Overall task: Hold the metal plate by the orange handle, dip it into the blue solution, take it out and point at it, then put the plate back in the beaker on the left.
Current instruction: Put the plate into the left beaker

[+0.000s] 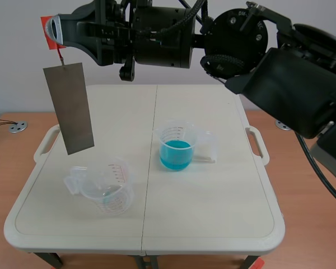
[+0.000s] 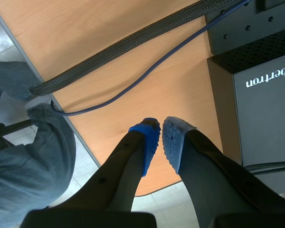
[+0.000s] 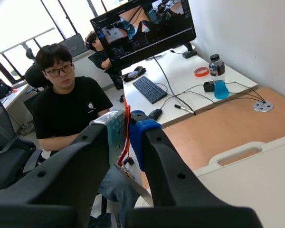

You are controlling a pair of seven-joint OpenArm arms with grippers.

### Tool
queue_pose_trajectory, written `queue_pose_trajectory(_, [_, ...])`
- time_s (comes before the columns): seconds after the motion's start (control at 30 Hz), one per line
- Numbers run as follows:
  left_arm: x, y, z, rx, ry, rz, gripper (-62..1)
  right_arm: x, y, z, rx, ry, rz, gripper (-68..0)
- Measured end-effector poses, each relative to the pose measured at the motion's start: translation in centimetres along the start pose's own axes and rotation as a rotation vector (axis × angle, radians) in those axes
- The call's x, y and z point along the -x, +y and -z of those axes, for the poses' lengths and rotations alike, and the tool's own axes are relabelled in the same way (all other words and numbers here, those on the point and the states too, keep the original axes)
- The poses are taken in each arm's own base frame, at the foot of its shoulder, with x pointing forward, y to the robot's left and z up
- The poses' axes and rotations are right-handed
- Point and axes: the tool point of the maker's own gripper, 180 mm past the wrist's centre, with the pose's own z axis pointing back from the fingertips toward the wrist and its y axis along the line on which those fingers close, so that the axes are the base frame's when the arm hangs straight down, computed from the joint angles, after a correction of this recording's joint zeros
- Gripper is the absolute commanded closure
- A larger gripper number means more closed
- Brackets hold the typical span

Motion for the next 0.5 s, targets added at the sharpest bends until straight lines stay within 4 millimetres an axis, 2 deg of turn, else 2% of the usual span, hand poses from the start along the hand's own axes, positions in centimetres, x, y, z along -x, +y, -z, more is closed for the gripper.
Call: queue_pose_trajectory(0.5, [0.0, 0.0, 0.0, 0.000, 0.000, 0.000, -7.7, 3.9, -0.5, -0.8, 0.067, 0.016, 0.091, -1.5])
